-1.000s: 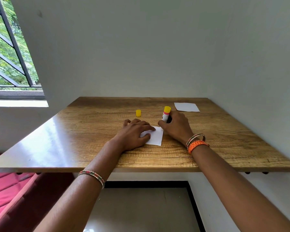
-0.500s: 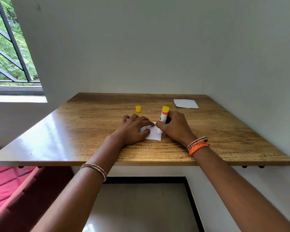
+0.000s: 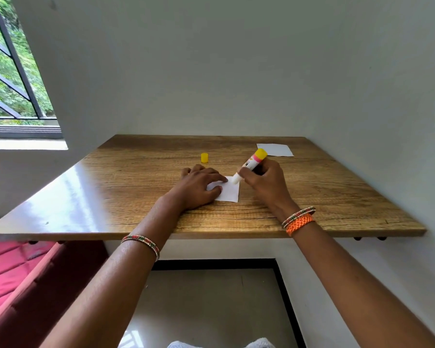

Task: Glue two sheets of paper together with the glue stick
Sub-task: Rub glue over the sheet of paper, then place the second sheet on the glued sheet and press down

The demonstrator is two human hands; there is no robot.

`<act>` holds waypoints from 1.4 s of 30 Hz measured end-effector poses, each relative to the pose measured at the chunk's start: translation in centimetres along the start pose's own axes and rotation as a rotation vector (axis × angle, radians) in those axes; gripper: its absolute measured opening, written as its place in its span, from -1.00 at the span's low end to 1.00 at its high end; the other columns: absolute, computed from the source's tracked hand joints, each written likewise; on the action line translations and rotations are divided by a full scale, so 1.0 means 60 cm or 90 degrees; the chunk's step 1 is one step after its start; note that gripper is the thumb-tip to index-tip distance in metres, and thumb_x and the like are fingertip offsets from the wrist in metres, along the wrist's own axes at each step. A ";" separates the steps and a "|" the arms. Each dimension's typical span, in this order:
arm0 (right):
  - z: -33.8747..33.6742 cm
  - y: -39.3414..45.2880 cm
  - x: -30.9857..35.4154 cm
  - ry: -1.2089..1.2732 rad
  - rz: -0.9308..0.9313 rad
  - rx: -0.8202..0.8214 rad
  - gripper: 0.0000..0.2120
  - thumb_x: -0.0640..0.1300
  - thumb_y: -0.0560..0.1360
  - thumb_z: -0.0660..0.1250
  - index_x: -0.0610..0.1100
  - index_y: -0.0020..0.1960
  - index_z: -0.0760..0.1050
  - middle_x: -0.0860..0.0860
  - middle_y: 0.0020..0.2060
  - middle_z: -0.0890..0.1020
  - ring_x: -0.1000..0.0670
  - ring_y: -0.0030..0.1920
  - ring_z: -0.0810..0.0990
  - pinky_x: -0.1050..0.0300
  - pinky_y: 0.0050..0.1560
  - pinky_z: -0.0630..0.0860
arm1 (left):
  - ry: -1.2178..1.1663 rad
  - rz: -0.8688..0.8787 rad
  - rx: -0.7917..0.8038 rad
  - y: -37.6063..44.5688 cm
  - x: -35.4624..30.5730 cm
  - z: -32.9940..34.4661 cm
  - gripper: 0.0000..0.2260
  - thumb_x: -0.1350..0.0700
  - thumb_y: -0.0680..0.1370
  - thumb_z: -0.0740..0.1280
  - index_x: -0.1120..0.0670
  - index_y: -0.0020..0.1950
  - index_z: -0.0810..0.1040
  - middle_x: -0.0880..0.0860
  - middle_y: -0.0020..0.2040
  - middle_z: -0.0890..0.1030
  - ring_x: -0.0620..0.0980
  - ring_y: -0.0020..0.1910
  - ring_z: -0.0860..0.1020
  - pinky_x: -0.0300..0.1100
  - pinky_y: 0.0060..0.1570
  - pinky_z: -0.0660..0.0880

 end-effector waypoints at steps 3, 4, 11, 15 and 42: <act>-0.011 0.019 -0.011 0.086 0.035 -0.024 -0.88 -0.16 0.41 0.44 -0.10 -0.07 0.55 -0.03 -0.18 0.65 0.05 -0.16 0.62 0.21 -0.16 0.54 | -0.032 -0.008 -0.018 0.000 0.003 -0.002 -0.63 -0.12 0.53 0.14 -0.10 0.31 0.45 -0.04 0.37 0.41 0.03 0.40 0.21 0.06 0.34 0.09; -0.014 0.026 -0.015 0.106 0.049 -0.032 -0.84 -0.17 0.41 0.44 -0.12 -0.03 0.55 -0.07 -0.14 0.65 0.03 -0.15 0.63 0.22 -0.18 0.53 | -0.044 -0.012 -0.031 0.001 0.003 -0.004 -0.66 -0.10 0.54 0.18 -0.09 0.29 0.47 -0.02 0.35 0.41 0.03 0.40 0.22 0.06 0.34 0.10; -0.014 0.072 -0.040 0.220 0.144 -0.057 -0.81 -0.21 0.40 0.44 -0.03 -0.04 0.50 -0.06 -0.15 0.65 0.07 -0.25 0.62 0.22 -0.30 0.50 | -0.096 -0.027 -0.092 0.001 0.008 -0.010 -0.71 -0.11 0.53 0.24 -0.04 0.19 0.52 0.03 0.23 0.42 0.01 0.29 0.29 -0.02 0.26 0.17; -0.001 0.095 -0.054 0.175 0.149 -0.044 -0.80 -0.22 0.44 0.37 -0.08 0.05 0.57 -0.09 -0.15 0.66 0.06 -0.31 0.61 0.24 -0.38 0.44 | -0.196 -0.075 -0.156 0.000 0.018 -0.021 -0.77 -0.05 0.57 0.20 0.00 0.11 0.55 0.04 0.18 0.48 0.02 0.22 0.35 0.03 0.24 0.27; 0.102 0.202 -0.099 -0.128 -0.008 0.114 -0.46 -0.14 0.39 0.47 -0.16 0.33 0.39 -0.12 0.20 0.56 -0.10 0.19 0.54 0.10 0.17 0.44 | -0.356 -0.193 -0.243 0.043 0.080 -0.012 -0.75 -0.07 0.54 0.22 0.00 0.16 0.49 -0.04 0.05 0.54 0.03 0.17 0.45 0.05 0.18 0.41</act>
Point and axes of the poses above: each hand's wrist, its own y-axis towards the middle knuckle, its own z-axis out of the palm, x = y × z, the point moved 4 cm from there along y, towards the middle knuckle
